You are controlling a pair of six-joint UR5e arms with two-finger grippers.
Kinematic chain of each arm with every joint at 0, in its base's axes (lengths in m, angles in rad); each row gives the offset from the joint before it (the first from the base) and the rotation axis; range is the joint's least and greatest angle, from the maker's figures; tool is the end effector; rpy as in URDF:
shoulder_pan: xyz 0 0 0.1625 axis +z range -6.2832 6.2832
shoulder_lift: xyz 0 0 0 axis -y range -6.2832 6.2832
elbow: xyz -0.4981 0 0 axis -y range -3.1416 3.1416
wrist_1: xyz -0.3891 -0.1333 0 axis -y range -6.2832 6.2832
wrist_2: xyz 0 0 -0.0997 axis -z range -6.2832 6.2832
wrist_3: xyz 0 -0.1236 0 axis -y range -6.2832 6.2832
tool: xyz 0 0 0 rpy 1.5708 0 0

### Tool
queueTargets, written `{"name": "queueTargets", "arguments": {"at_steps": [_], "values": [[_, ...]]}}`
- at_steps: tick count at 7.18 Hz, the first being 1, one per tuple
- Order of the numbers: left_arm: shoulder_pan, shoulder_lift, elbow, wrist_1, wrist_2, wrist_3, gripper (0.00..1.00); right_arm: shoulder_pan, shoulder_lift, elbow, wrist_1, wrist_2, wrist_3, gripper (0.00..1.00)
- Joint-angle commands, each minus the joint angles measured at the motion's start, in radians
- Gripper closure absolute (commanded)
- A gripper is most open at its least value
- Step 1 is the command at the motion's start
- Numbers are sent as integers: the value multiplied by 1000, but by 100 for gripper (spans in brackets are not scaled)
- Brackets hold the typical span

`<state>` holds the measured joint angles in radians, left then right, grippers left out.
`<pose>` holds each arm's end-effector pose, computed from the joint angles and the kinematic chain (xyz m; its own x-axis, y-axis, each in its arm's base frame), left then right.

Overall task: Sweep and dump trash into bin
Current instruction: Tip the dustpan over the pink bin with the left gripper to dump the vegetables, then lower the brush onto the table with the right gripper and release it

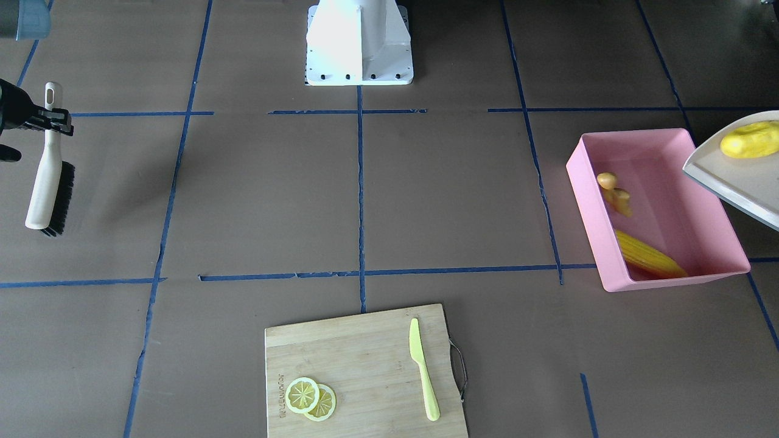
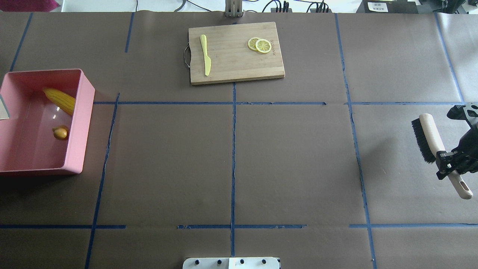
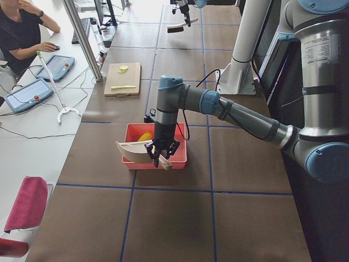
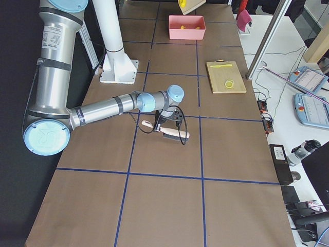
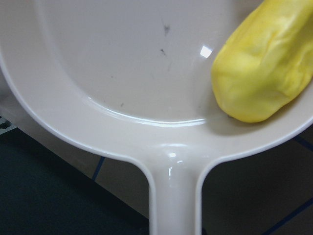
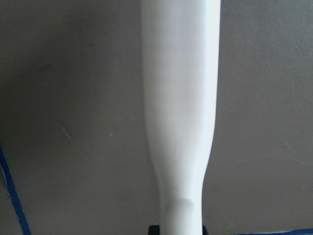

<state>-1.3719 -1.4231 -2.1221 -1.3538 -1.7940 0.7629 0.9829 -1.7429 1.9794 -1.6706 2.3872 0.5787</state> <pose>-0.0239 -0.4178 0.6023 0.5510 0.8340 -0.0290 -0.7953 0.5353 0.2844 -0.1877 -0.3595 0.6323 0.7315 0.0637 0.6789 0.1784 0.9431 -0.2807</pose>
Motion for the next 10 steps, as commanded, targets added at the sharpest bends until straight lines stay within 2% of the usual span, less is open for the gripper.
{"name": "queueTargets", "arguments": {"at_steps": [1,2,3,6,7,8,9,10], "values": [[5,-7,-1,1,1,-1,96,-27,-50,-66,193,-5,54,98],[7,-7,-1,1,1,-1,96,-61,-50,-92,335,-5,216,98],[14,-7,1,1,1,-4,96,-93,-52,-94,391,-11,299,98],[22,-8,2,1,1,-4,96,-96,-61,-99,393,-23,297,94],[24,-8,2,1,1,-4,96,-98,-63,-99,393,-25,296,77],[28,-8,2,1,4,-4,96,-98,-63,-99,393,-25,296,34],[34,-10,1,1,25,-1,96,-98,-63,-99,393,-25,297,1],[45,-14,-1,2,97,4,96,-98,-61,-99,394,-26,296,0]]}}
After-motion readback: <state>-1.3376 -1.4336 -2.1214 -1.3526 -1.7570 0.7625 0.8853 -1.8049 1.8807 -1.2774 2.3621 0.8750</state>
